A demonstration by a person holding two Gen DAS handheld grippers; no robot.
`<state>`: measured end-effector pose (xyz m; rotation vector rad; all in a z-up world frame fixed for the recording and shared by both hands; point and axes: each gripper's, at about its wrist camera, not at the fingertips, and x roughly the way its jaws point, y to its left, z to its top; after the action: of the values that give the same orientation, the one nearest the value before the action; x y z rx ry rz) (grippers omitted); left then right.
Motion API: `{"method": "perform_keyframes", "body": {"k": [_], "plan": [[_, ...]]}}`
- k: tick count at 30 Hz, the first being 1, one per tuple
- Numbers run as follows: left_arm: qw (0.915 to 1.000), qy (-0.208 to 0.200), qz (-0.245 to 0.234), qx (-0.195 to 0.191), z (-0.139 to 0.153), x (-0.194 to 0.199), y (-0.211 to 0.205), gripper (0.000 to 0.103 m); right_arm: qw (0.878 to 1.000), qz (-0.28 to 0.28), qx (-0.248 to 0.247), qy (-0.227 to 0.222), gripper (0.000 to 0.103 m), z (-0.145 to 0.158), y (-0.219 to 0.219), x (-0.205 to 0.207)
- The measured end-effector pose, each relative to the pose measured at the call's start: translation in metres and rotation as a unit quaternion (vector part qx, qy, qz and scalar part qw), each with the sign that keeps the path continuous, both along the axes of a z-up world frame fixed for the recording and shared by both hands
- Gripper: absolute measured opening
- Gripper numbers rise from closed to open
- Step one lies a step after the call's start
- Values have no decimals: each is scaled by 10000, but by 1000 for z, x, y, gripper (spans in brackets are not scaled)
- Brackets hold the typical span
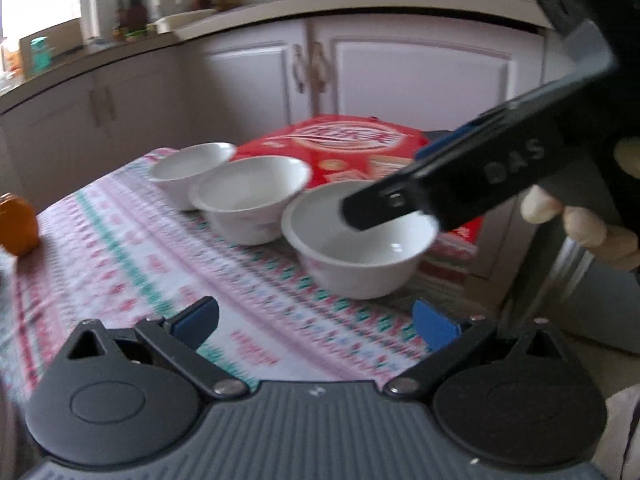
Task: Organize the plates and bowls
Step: 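Move the right tool to the rim of a white bowl by the red box, then grasp the white bowl rim with the right tool and lift it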
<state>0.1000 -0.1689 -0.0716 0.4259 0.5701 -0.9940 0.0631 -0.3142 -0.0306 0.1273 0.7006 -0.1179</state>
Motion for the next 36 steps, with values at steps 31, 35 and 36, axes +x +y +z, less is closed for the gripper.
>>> {"method": "perform_keyframes", "body": {"k": [31, 35, 36], "plan": [[9988, 215, -361, -234, -10, 9, -39, 89, 9915, 11, 1278, 230, 70, -32, -53, 25], [9988, 237, -356, -248, -9, 10, -38, 89, 9921, 42, 1226, 257, 70, -31, -51, 25], [9988, 237, -346, -251, -9, 11, -38, 89, 9921, 39, 1222, 268, 70, -31, -51, 26]]}}
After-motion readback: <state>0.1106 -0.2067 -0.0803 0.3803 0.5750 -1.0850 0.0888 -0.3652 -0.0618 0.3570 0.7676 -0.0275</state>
